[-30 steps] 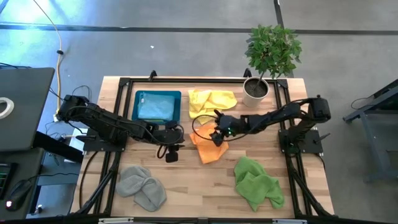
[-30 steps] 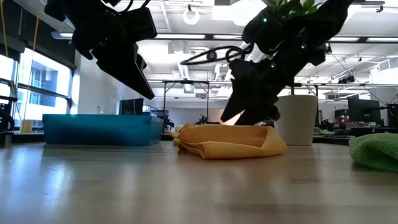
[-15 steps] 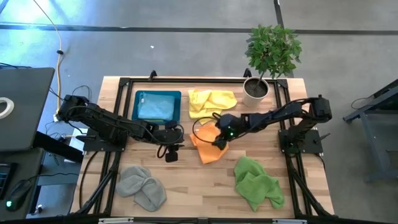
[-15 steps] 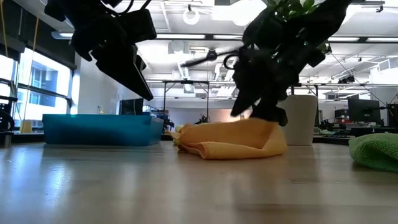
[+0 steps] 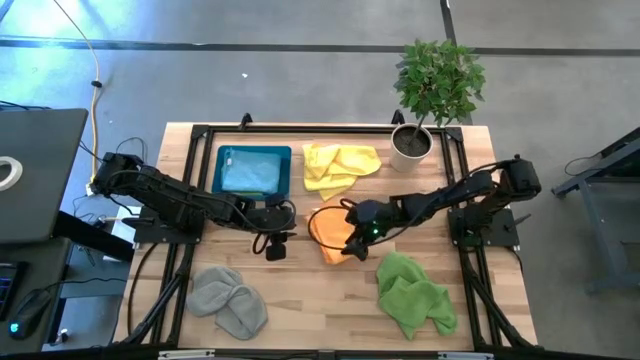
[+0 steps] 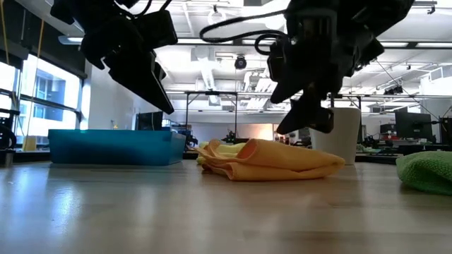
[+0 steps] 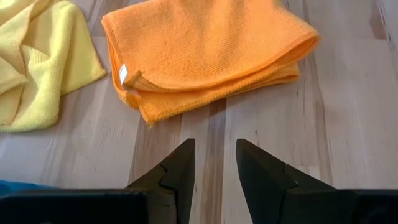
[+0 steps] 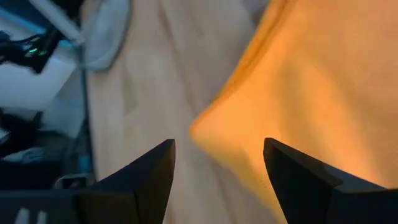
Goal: Fold microfiber towels
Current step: Fold the orange microfiber cloth
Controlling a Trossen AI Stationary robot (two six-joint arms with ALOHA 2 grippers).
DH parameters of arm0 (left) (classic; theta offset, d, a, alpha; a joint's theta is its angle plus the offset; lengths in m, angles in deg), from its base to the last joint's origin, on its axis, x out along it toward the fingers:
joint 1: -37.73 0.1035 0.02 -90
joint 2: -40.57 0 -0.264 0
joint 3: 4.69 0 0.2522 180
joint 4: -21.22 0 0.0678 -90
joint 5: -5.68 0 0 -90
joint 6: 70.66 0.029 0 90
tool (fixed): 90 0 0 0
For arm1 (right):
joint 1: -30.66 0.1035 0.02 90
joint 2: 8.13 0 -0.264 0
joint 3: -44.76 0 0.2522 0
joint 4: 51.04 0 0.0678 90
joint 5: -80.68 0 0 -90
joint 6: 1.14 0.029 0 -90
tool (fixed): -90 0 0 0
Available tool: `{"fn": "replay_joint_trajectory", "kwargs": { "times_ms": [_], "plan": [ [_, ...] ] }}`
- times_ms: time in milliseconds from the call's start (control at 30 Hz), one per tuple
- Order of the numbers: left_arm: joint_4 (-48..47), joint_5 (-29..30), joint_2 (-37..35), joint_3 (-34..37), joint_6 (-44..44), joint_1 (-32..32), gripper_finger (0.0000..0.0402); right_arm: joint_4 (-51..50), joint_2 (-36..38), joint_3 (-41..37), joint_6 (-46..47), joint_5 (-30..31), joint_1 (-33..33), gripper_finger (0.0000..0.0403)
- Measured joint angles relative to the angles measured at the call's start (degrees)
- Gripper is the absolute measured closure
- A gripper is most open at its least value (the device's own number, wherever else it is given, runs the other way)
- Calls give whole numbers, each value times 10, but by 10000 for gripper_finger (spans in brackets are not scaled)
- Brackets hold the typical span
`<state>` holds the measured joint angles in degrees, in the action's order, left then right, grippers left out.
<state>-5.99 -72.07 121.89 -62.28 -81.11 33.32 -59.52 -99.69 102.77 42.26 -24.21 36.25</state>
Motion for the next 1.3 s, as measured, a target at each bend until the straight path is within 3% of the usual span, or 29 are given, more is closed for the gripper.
{"fn": "replay_joint_trajectory", "kwargs": {
  "times_ms": [233, 400, 500, 667, 867, 1000, 1300],
  "plan": [
    [0, 0, 0, 0, 1, 0, 296, -21, 0, 0, -151, 76, 41, 167],
    [0, 1, 0, 0, 0, 0, 296, -60, 0, 0, -308, 207, 104, 167],
    [2, 1, 0, 0, 0, 0, 296, -59, 0, 0, -344, 258, 129, 167],
    [46, -19, 0, 0, 30, 0, 296, -83, 22, 0, -344, 268, 157, 167],
    [115, -38, 0, 0, 85, -10, 296, -214, 75, -1, -288, 271, 177, 167],
    [171, -39, 16, 0, 100, -14, 290, -302, 95, -1, -239, 300, 185, 167],
    [266, -24, 76, -8, 88, -5, 267, -380, 104, -1, -200, 360, 219, 167]
  ]
}}
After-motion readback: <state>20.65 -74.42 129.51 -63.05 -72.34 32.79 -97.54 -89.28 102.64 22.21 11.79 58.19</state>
